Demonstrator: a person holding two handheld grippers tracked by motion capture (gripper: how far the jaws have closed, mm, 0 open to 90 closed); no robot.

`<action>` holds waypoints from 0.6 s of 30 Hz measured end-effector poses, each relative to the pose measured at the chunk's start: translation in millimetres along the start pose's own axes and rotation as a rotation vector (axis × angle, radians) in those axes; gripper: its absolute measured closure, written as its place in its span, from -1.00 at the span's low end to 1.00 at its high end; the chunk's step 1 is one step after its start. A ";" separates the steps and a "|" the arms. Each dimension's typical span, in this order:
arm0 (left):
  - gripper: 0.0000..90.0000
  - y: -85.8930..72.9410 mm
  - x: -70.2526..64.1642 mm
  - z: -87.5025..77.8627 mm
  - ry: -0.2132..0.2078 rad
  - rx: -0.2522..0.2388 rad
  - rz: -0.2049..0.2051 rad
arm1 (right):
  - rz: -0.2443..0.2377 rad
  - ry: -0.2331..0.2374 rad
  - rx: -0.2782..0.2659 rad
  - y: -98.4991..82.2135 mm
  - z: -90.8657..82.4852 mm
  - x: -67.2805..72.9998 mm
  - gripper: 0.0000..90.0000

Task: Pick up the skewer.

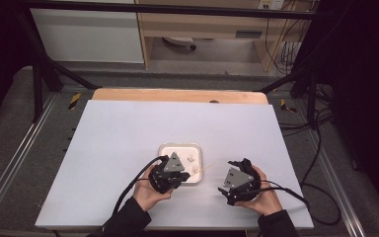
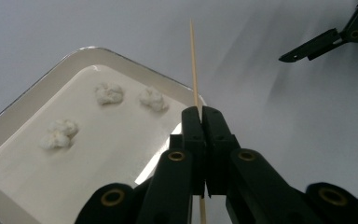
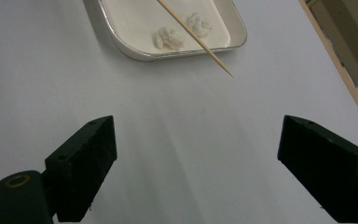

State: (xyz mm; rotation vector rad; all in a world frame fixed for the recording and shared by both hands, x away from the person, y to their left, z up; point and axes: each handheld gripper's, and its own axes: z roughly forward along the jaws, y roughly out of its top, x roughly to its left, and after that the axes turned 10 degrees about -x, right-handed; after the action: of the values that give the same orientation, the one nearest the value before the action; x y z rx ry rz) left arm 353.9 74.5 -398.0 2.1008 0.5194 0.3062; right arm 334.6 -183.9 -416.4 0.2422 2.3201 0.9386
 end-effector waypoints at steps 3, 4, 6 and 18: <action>0.97 4.4 -3.0 5.7 -0.010 0.012 0.012 | -0.030 0.007 0.006 -1.0 0.8 0.6 -0.68; 0.97 4.4 -3.0 5.7 -0.010 0.012 0.012 | -0.030 0.007 0.006 -1.0 0.8 0.6 -0.68; 0.97 8.5 -5.6 10.9 -0.016 0.022 0.024 | -0.057 0.007 0.005 -1.9 0.7 0.6 -0.63; 0.97 20.1 -14.2 24.6 -0.045 0.033 0.048 | -0.181 0.008 -0.015 -2.9 -0.4 1.6 -0.40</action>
State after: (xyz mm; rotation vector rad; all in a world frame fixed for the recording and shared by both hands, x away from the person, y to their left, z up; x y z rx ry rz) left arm 356.4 39.9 -394.8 2.1502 0.4504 0.2792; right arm 333.3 -185.7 -418.9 0.0208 2.2971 0.8675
